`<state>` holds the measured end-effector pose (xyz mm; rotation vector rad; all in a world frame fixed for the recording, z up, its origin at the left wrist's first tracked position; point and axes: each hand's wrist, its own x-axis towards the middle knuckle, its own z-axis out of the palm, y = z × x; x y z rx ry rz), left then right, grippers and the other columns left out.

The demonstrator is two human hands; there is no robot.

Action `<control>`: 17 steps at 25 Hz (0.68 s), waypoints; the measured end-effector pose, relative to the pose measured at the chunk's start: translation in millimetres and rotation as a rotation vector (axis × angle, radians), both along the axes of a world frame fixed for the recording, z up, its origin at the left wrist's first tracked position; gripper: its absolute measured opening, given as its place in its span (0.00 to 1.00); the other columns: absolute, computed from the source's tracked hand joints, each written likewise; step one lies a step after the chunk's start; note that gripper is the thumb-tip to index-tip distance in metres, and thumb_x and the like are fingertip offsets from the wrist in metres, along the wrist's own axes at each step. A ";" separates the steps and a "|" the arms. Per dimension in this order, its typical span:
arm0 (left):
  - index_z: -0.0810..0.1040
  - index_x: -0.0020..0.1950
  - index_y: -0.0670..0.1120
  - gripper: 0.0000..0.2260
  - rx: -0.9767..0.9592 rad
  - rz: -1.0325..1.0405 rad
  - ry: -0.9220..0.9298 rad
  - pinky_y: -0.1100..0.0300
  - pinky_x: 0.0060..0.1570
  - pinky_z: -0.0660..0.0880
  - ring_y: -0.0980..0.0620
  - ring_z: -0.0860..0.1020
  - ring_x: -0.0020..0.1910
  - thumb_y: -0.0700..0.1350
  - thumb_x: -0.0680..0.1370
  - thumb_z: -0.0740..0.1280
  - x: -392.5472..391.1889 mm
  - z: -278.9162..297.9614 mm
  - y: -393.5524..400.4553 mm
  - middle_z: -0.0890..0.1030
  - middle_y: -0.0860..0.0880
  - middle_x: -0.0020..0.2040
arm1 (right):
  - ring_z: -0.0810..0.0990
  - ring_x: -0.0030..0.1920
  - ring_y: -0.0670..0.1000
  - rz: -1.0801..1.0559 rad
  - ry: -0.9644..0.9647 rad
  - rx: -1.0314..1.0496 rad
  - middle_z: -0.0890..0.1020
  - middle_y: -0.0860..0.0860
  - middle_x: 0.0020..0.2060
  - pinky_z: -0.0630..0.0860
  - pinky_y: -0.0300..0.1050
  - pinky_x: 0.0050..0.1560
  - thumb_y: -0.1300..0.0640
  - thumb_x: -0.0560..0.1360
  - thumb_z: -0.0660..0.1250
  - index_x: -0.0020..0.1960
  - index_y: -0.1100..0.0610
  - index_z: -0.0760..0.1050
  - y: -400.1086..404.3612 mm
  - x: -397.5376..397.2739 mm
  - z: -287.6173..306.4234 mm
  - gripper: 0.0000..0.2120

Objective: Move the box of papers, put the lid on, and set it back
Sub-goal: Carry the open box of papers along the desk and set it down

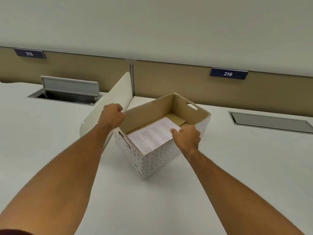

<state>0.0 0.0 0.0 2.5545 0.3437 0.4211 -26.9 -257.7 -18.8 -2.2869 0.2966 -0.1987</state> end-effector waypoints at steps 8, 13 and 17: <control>0.82 0.58 0.37 0.11 -0.022 0.047 0.078 0.51 0.55 0.76 0.40 0.80 0.53 0.39 0.79 0.65 33.5 -10.4 3.6 0.83 0.38 0.56 | 0.86 0.40 0.55 -0.157 0.191 0.381 0.86 0.58 0.48 0.85 0.52 0.44 0.61 0.68 0.79 0.48 0.62 0.79 -7.6 18.4 -9.5 0.13; 0.84 0.55 0.37 0.10 -0.078 0.061 0.095 0.50 0.52 0.77 0.39 0.80 0.51 0.37 0.78 0.66 50.4 -11.2 9.5 0.84 0.37 0.53 | 0.87 0.34 0.52 -0.202 0.269 0.642 0.86 0.59 0.48 0.85 0.48 0.44 0.63 0.69 0.78 0.51 0.63 0.78 -13.2 18.9 -8.9 0.14; 0.85 0.54 0.40 0.09 -0.105 0.040 0.162 0.52 0.47 0.76 0.44 0.78 0.47 0.40 0.77 0.68 54.9 -10.0 15.3 0.84 0.40 0.53 | 0.87 0.35 0.52 -0.212 0.269 0.616 0.86 0.59 0.50 0.85 0.47 0.42 0.63 0.69 0.77 0.53 0.65 0.78 -21.4 25.8 -8.3 0.15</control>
